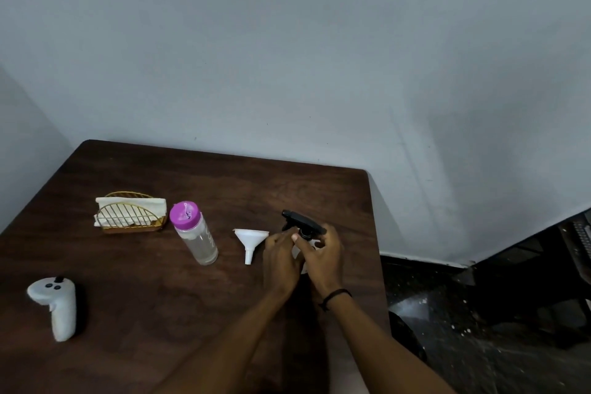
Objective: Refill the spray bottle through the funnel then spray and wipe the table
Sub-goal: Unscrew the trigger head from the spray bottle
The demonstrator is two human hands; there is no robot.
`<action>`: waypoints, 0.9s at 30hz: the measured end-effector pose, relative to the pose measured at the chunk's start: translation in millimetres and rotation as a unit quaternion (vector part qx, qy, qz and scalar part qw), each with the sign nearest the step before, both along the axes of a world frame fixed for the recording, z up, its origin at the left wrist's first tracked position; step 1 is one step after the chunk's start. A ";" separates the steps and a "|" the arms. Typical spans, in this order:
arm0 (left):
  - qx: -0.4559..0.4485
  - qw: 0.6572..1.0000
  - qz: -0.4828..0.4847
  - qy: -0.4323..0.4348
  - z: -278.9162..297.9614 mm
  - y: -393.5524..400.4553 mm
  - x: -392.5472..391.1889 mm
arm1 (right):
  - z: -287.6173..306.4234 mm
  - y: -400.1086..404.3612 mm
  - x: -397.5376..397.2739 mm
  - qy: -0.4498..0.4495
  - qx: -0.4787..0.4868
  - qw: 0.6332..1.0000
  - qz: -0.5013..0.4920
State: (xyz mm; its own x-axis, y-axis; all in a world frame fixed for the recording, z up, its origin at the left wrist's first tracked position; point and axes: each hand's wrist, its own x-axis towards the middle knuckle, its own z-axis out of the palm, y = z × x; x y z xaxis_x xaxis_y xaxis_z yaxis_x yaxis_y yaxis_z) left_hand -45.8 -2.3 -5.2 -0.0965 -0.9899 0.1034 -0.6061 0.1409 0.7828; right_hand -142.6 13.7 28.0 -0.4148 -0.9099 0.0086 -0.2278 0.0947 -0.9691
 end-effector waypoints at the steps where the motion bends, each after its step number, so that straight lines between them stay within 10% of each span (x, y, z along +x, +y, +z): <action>1: -0.005 1.000 0.001 -0.010 0.1 1.9 0.4 | -0.4 0.7 -1.7 -0.001 0.001 1.000 0.006; 13: -0.009 1.000 0.005 -0.011 -5.0 3.7 1.2 | 5.5 2.2 -16.6 -0.015 0.018 0.992 0.122; 22: 0.029 0.999 0.007 0.016 -4.4 7.0 2.5 | 4.0 9.9 2.5 -0.075 -0.003 0.997 -0.035; 27: 0.044 0.998 0.001 0.053 -9.8 5.7 5.0 | 0.6 19.6 2.0 0.030 -0.019 0.999 0.028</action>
State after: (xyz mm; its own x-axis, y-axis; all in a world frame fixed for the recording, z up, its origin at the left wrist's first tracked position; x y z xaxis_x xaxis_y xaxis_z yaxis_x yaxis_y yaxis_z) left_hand -40.8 3.3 -15.0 -0.0883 -0.9958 0.0250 -0.5193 0.0675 0.8519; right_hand -140.6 33.3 28.7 -0.3616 -0.9299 0.0673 -0.2892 0.0432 -0.9563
